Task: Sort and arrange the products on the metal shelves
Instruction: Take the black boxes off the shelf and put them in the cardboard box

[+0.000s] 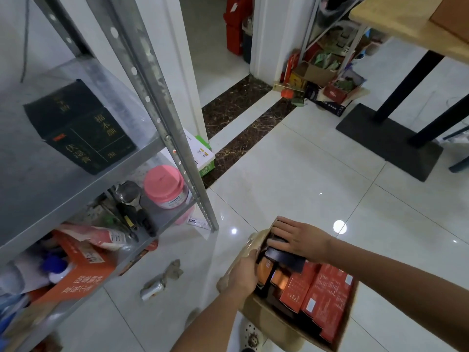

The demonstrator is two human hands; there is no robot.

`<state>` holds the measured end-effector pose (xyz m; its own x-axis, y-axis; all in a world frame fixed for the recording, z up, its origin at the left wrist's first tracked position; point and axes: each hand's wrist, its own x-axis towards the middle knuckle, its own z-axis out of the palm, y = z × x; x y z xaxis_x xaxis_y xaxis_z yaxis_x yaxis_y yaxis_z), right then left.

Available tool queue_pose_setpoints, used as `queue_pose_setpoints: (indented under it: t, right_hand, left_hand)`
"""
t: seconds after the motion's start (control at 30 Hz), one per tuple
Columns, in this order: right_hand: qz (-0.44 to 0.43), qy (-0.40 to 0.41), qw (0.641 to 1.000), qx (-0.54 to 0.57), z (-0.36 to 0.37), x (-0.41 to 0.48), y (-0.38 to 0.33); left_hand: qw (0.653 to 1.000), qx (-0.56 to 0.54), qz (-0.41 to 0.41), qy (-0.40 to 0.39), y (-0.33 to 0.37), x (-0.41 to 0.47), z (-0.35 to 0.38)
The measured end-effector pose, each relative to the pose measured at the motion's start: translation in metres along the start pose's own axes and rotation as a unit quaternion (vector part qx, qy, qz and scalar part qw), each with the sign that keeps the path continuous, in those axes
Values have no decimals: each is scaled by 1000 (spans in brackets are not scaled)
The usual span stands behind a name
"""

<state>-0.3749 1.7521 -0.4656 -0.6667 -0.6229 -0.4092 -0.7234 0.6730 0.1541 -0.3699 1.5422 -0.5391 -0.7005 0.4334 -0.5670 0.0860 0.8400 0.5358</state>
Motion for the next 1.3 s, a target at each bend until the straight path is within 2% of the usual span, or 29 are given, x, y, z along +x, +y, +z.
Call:
queue_pose_setpoints:
  t: [0.1,0.27,0.4,0.47,0.53,0.57,0.67,0.77,0.97,1.1,1.2,1.3]
  right_hand:
    - [52,-41,997,-26,22,6,-3]
    - [122,-54,990,50,39,-1,-6]
    - [134,-78,984,84,32,5,-15]
    - [137,-105,975,142,22,9,-17]
    - [171,-96,945,260,17,9,-21]
    - [190,-88,936,284,15,8,-27]
    - [264,-54,934,233,18,10,-45]
    - [320,-30,916,239,23,18,-54]
    - [334,-32,916,219,33,24,-60]
    - [328,-57,921,201,25,23,-60]
    - [329,-66,920,202,-1,20,-58]
    - [306,23,931,197,-60,29,-59]
  left_hand:
    - [1000,-5,12,0,0,4,-1]
    - [1000,-20,3,-5,1,4,1]
    - [999,-46,-5,-19,-1,5,1]
    - [998,-49,-5,-36,-1,7,-2]
    - [998,-48,-8,-48,-1,9,-5]
    - [997,-48,-9,-52,-1,8,-6]
    - [998,-48,-6,-47,1,8,-6]
    - [997,-61,-4,-36,2,7,-5]
    - [998,-50,-20,-27,-2,5,0]
    - [998,38,-32,-38,-11,-9,-3]
    - [985,162,-44,46,-33,-46,-29]
    - [962,195,-70,176,-59,-92,-83]
